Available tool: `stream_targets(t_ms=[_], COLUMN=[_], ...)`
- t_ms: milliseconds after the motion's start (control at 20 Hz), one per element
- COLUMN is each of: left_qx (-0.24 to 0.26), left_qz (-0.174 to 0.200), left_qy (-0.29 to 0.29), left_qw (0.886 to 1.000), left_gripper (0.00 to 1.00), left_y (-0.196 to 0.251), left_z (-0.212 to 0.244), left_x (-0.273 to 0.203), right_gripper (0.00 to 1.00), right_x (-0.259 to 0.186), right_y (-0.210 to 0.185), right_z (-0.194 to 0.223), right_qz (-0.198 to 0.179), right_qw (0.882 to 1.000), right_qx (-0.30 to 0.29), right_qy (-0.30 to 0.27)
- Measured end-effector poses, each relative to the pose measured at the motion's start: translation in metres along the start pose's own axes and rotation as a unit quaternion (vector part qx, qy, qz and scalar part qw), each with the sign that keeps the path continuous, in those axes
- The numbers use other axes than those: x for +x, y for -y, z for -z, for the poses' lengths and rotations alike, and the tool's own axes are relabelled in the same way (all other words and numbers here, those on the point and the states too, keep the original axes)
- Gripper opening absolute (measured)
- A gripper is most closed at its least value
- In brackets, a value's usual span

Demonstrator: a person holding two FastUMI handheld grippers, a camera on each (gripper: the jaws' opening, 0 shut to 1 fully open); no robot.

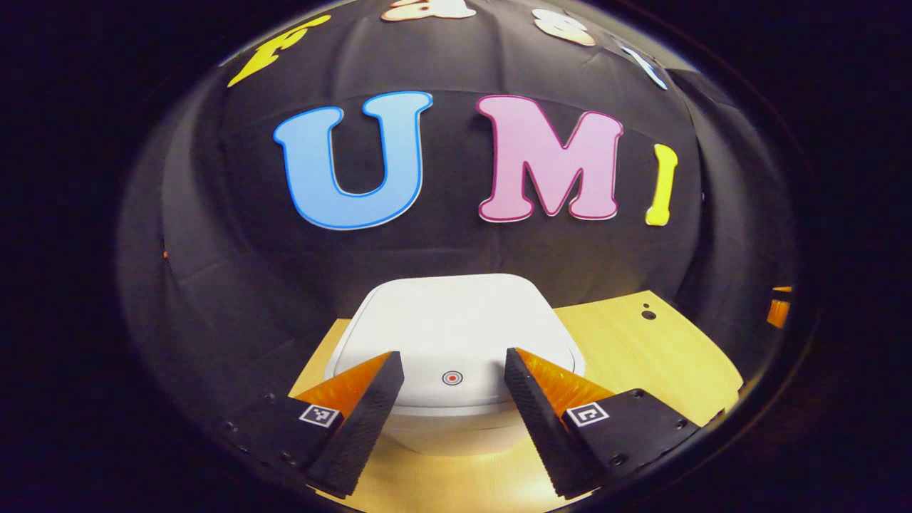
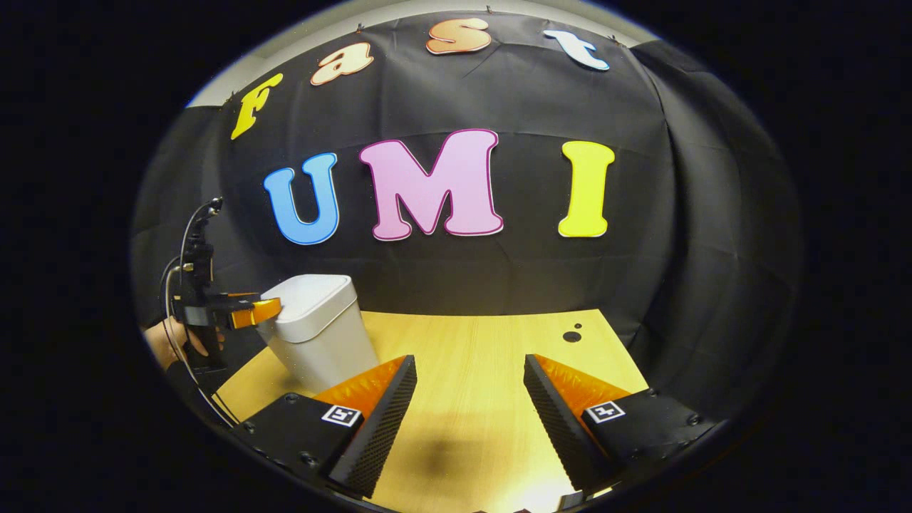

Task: Press the lid of the desktop garbage bin to open it, pick up the crumpled paper on the desktop and throw it into the bin, then pick up the pop can on the desktop and drop it into the bin, and finally close the garbage bin lid.

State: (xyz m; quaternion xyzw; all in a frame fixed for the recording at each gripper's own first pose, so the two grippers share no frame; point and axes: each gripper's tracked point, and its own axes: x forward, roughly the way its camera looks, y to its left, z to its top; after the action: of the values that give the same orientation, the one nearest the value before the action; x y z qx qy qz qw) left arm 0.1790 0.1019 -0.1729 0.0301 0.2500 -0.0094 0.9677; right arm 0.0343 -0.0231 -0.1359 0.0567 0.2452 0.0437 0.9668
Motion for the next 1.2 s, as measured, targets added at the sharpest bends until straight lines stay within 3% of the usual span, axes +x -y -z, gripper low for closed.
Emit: stream_targets(t_ms=[100, 400, 600, 750, 1000, 1200], left_qx=[-0.013, -0.007, 0.017, 0.001, -0.047, -0.028], left_qz=[0.013, -0.012, -0.01, 0.013, 0.015, 0.003], left_qy=[-0.005, 0.038, 0.109, 0.164, 0.181, 0.21], left_qw=[1.0, 0.999, 0.994, 0.986, 0.982, 0.977], left_gripper=[0.99, 0.98, 0.94, 0.94, 0.95, 0.94], left_y=[0.004, 0.017, 0.045, 0.078, 0.101, 0.089], left_z=[0.0, -0.008, -0.026, -0.037, -0.007, -0.001], left_x=[0.001, -0.019, -0.081, -0.142, -0.219, -0.265], right_gripper=[0.98, 0.98, 0.97, 0.98, 0.98, 0.98], right_x=[-0.011, -0.039, -0.06, -0.074, -0.109, -0.134], right_y=[-0.006, -0.017, -0.027, -0.039, -0.065, -0.089], right_z=[0.008, 0.004, -0.007, 0.004, -0.005, -0.002], right_qz=[0.006, 0.017, 0.02, 0.021, 0.004, -0.032], right_qw=[1.0, 1.0, 0.999, 0.999, 0.995, 0.99], right_qx=[0.003, 0.017, 0.015, 0.002, -0.026, -0.054], right_qy=[-0.002, 0.013, 0.047, 0.046, 0.094, 0.124])
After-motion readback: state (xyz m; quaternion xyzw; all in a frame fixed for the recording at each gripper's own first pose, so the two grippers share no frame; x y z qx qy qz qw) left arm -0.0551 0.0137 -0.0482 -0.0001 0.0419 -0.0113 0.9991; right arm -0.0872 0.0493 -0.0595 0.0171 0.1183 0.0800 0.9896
